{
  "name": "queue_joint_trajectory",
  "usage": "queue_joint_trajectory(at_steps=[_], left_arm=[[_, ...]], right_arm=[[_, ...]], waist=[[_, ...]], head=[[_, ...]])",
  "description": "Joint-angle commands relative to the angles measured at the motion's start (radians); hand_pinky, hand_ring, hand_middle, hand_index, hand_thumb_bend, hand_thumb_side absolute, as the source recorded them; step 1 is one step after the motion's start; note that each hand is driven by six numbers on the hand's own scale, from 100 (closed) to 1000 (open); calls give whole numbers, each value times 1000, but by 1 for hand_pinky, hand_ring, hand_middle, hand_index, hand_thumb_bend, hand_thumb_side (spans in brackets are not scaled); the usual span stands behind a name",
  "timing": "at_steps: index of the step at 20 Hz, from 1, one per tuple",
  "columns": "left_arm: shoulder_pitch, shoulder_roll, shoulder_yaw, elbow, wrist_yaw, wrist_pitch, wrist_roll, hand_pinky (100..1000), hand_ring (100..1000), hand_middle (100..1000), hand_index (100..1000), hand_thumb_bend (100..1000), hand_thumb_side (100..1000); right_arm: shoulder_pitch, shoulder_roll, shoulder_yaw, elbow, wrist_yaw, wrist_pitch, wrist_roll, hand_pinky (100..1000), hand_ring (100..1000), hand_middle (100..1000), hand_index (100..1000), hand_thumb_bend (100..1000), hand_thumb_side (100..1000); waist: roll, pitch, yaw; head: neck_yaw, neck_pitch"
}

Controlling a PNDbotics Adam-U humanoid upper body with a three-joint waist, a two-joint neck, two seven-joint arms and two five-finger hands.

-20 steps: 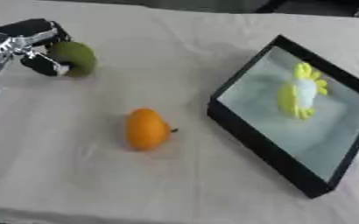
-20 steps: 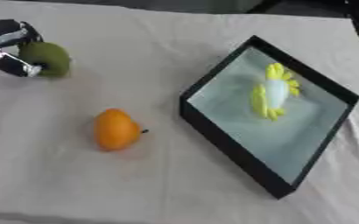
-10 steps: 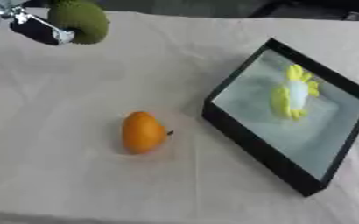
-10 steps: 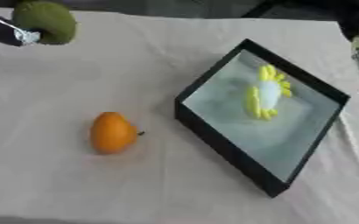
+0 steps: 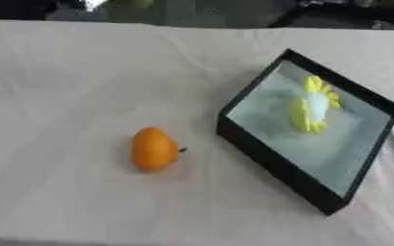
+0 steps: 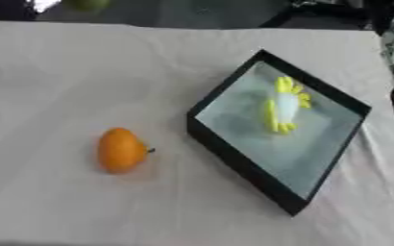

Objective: Pick up objects on the table and place them in the box.

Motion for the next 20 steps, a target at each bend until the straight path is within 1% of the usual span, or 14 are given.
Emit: queue_joint_trajectory(at_steps=[1, 2, 5, 8, 11, 16, 20], left_arm=[[-57, -46, -3, -16, 17, 7, -6, 627, 530, 482, 403, 100, 100], [-68, -65, -9, -13, 15, 6, -9, 625, 528, 481, 402, 100, 100], [-93, -125, -27, -5, -6, -6, -20, 625, 529, 480, 401, 100, 100], [-116, -181, -44, 2, -48, -24, -21, 625, 530, 480, 399, 100, 100], [-128, -243, -50, 41, -105, -38, -19, 624, 528, 478, 398, 100, 100], [-111, -343, -50, 116, -218, -63, 9, 618, 526, 476, 396, 100, 100], [-86, -399, -54, 142, -288, -78, 24, 617, 527, 477, 397, 100, 100]], right_arm=[[-46, -10, -25, 5, 20, 0, -16, 951, 843, 751, 813, 100, 426], [-59, -10, -29, 16, 30, 0, -20, 951, 844, 752, 813, 100, 411], [-99, -7, -44, 58, 56, -1, -35, 951, 844, 752, 813, 100, 408], [-140, -7, -55, 109, 74, -3, -46, 951, 842, 751, 813, 100, 399], [-176, -3, -66, 153, 87, -7, -53, 952, 844, 753, 814, 100, 400], [-236, 18, -86, 197, 109, -18, -67, 952, 847, 757, 815, 100, 363], [-269, 37, -89, 220, 121, -22, -74, 952, 850, 760, 816, 100, 365]], waist=[[1, -26, -2], [1, -27, -3], [0, -30, -4], [-1, -31, -6], [-1, -30, -12], [-2, -29, -36], [-2, -29, -54]], head=[[0, -1], [1, -1], [4, -1], [11, -1], [24, -1], [56, -1], [73, -1]])
